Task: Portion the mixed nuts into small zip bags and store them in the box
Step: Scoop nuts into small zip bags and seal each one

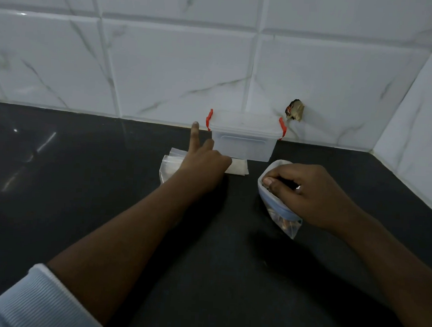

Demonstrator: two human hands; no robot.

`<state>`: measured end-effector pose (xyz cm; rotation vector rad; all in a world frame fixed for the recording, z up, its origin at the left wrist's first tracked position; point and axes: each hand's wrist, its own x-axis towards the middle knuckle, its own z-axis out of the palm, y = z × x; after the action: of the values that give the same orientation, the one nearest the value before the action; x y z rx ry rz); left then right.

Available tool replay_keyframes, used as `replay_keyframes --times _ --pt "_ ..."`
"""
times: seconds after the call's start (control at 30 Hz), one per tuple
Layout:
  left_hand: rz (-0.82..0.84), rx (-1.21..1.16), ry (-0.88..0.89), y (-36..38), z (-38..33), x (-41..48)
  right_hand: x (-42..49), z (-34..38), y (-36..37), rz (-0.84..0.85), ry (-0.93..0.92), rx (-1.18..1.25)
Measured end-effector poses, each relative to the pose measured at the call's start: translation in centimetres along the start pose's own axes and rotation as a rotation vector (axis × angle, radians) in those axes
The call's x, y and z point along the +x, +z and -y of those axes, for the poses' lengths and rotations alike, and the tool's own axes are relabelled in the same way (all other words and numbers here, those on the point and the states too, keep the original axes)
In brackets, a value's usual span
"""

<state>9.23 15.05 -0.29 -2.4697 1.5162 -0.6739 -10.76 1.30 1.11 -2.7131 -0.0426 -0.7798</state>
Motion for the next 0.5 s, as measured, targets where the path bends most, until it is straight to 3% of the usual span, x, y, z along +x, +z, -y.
replay_keyframes --times 0.27,0.5 --pt "-0.027 -0.013 -0.007 0.01 -0.27 0.19 0.01 -0.37 0.17 0.003 -0.006 -0.006" --pt "-0.240 -0.140 -0.072 -0.36 -0.08 0.47 0.03 -0.21 -0.05 0.011 0.015 0.008"
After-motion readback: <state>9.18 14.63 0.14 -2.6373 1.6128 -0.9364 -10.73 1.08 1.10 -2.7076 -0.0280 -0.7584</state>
